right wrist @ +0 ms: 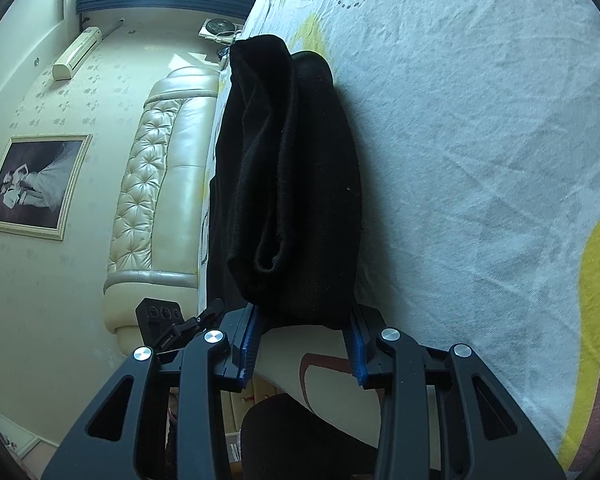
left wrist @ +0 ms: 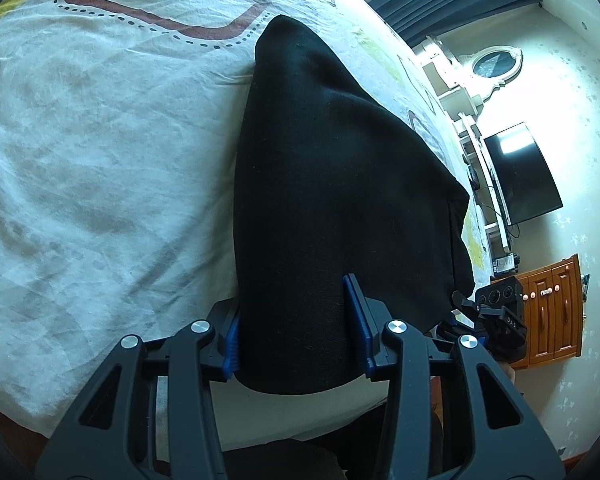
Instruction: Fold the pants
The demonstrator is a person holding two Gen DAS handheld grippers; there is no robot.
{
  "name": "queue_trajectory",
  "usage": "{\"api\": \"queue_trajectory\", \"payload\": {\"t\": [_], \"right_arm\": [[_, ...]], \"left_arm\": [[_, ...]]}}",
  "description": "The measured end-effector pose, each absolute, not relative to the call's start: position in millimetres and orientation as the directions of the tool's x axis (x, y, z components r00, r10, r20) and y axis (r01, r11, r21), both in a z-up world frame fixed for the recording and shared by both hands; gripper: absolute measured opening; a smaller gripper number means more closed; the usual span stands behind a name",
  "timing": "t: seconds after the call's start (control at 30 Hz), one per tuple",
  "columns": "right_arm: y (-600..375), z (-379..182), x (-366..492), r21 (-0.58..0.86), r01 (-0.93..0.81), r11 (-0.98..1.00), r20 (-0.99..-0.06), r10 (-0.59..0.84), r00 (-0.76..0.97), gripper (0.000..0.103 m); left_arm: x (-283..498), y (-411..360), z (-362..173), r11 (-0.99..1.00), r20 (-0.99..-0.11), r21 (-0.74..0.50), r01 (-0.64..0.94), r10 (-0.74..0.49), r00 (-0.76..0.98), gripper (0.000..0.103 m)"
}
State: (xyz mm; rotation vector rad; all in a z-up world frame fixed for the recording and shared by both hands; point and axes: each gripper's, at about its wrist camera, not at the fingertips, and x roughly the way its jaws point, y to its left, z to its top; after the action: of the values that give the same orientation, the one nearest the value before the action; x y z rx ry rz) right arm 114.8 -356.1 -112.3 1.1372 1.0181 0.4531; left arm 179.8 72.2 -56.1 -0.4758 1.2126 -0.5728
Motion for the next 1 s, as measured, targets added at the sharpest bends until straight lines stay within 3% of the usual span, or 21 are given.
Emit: {"api": "queue_trajectory", "payload": {"t": [0.6, 1.0], "right_arm": [[-360, -118, 108, 0.921, 0.171, 0.351, -0.388, 0.771, 0.505, 0.039], [-363, -120, 101, 0.946, 0.160, 0.280, -0.322, 0.789, 0.523, 0.044]], "left_arm": [[178, 83, -63, 0.716, -0.677, -0.683, 0.146, -0.695, 0.242, 0.055], [174, 84, -62, 0.629, -0.583, -0.759, 0.166, -0.771, 0.256, 0.079]]}}
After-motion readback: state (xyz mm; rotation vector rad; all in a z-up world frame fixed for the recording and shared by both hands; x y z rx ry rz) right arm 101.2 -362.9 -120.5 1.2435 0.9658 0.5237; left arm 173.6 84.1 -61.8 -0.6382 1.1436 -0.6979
